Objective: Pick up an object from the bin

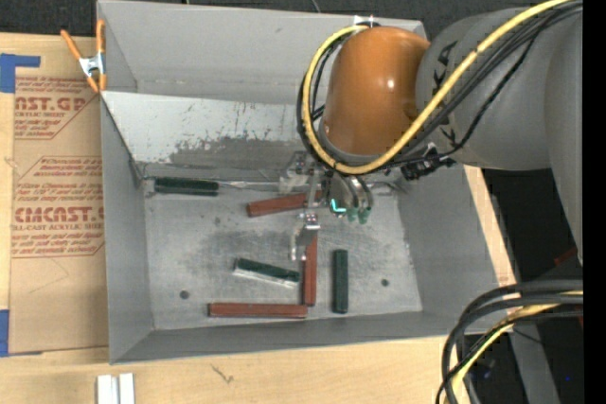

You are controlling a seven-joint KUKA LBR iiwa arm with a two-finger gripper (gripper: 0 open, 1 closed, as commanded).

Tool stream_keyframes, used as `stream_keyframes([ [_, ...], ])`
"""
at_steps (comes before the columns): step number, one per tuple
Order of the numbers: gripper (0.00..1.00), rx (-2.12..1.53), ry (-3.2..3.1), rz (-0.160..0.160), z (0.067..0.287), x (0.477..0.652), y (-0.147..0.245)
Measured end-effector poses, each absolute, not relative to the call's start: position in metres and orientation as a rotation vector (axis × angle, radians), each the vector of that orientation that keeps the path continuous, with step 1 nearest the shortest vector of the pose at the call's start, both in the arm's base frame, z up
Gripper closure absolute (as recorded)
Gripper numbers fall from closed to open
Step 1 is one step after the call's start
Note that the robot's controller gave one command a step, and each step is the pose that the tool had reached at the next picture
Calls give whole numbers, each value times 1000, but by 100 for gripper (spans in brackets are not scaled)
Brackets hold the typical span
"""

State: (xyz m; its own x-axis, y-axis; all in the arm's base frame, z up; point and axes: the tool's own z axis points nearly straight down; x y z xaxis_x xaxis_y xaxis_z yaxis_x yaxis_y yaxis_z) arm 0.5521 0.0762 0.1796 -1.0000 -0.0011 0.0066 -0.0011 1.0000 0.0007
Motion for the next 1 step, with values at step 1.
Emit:
stream_keyframes([
  [1, 0, 0, -3143, -2, 184, 554, 76],
])
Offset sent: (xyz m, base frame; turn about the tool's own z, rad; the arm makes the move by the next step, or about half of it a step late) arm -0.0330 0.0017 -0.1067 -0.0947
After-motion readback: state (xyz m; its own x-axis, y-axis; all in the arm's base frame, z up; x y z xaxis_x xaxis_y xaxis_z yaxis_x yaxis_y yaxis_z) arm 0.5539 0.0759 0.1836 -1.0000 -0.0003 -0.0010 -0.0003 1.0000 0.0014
